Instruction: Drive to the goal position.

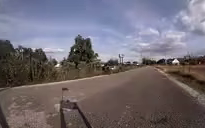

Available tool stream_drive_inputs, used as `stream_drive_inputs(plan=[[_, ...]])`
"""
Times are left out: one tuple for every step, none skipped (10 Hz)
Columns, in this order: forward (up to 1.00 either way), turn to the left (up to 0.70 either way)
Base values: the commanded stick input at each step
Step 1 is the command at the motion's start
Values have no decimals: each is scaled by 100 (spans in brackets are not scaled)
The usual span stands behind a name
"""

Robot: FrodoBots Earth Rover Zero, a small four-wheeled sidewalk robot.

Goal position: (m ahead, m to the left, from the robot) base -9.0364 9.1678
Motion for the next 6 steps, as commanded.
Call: stream_drive_inputs(plan=[[1, 0], [4, 0], [4, 0], [1, 0], [4, 0], [2, 0]])
